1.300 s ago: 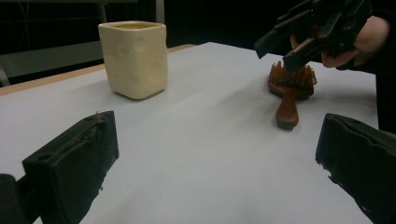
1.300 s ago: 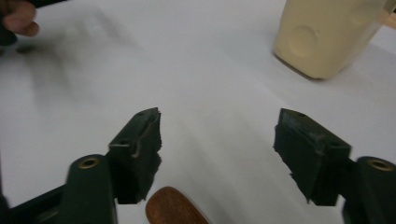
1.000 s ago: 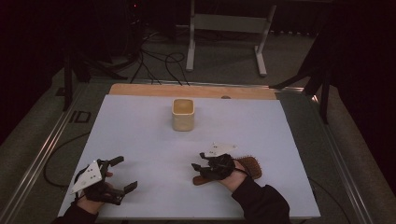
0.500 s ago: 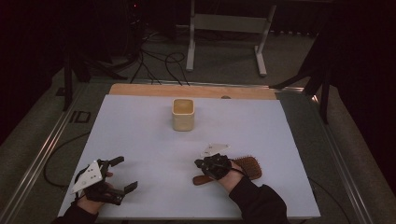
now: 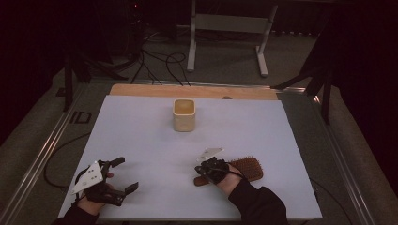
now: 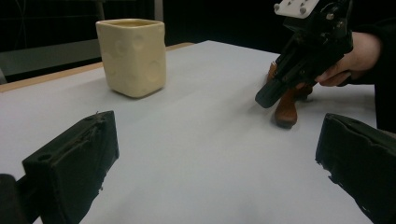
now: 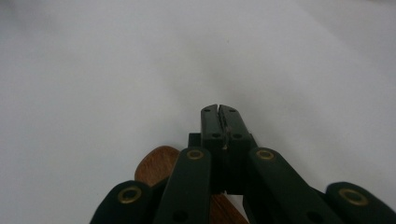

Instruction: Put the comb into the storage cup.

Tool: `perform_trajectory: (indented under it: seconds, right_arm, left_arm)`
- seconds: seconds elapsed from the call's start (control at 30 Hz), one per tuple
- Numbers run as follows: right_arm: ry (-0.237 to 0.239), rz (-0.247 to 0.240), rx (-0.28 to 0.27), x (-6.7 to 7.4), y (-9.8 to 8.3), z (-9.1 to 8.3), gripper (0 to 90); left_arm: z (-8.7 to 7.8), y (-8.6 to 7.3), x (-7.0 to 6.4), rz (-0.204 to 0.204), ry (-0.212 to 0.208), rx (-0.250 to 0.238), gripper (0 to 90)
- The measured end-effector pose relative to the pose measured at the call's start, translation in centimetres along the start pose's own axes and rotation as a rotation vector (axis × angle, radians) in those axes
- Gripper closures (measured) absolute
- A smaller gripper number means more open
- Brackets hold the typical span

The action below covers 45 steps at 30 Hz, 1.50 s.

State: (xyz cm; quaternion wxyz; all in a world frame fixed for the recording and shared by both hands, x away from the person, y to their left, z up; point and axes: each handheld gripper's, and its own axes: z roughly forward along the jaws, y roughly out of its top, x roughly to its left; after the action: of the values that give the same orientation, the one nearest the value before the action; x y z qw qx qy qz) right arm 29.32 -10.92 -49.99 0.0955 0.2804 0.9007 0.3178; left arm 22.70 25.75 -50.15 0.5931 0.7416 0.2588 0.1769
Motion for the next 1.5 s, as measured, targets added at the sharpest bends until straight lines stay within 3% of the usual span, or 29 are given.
perform_trajectory:
  seconds: [0.33,0.8,1.23,1.5]
  right_arm:
    - [0.015,-0.004,0.036,0.3,-0.5,0.3,90.0]
    - [0.035,-0.019,0.076,1.0,-2.1,-1.0,90.0]
    - [0.023,-0.019,0.115,1.3,-4.5,-3.2,90.0]
    - [0.010,0.006,0.136,1.1,-6.0,-4.8,90.0]
  left_arm:
    - [0.0,0.0,0.0,0.000,-0.001,0.000,0.1]
    - [0.0,0.0,0.0,0.000,0.001,0.002,0.1]
    - [0.1,0.0,0.0,0.001,0.001,0.004,0.1]
    - [0.1,0.0,0.0,0.001,0.001,0.004,0.1]
